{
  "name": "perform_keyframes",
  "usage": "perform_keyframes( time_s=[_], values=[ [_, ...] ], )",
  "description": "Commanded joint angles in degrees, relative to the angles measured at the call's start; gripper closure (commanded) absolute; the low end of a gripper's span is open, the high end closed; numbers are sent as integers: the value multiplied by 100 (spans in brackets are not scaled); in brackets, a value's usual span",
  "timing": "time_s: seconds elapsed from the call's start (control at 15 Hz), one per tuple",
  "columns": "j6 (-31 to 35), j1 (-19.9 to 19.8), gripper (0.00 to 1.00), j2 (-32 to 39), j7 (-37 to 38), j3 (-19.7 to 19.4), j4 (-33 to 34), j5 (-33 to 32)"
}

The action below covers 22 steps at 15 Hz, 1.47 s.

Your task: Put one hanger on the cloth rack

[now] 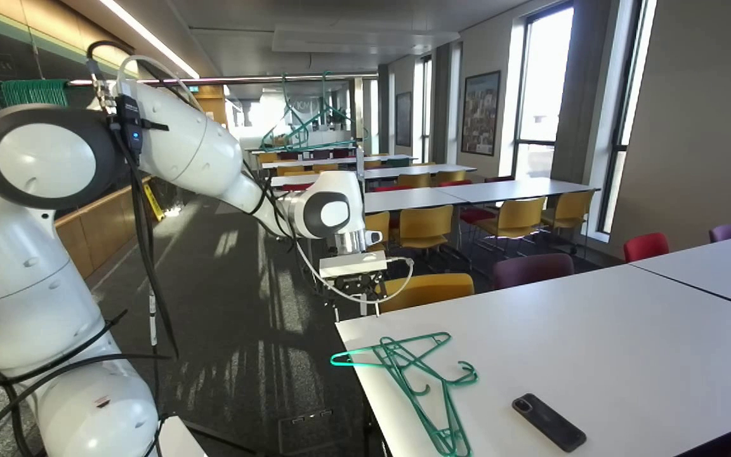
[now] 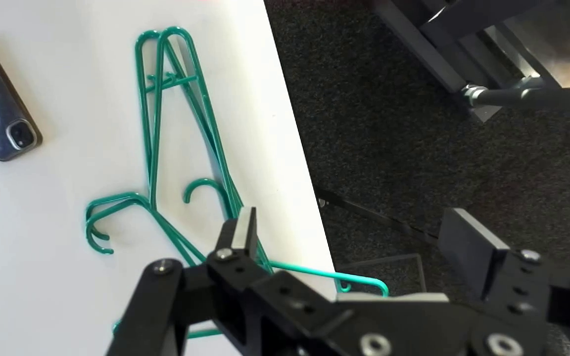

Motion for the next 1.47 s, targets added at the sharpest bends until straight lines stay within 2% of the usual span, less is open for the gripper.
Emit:
perform_keyframes(
  time_s=[0.0, 0.2, 0.4, 1.07, 1.2, 1.4],
  values=[
    [48, -128, 0, 523, -926, -82, 405, 285],
    [-89, -227, 0, 788, -1689, -50, 621, 361],
    [-12, -288, 0, 772, -1332, 49, 498, 237],
    [-12, -299, 0, 830, -1331, 66, 594, 238],
    [-38, -293, 0, 1040, -1590, 74, 687, 335],
    [407, -322, 0, 1467, -1569, 113, 737, 312]
  ],
)
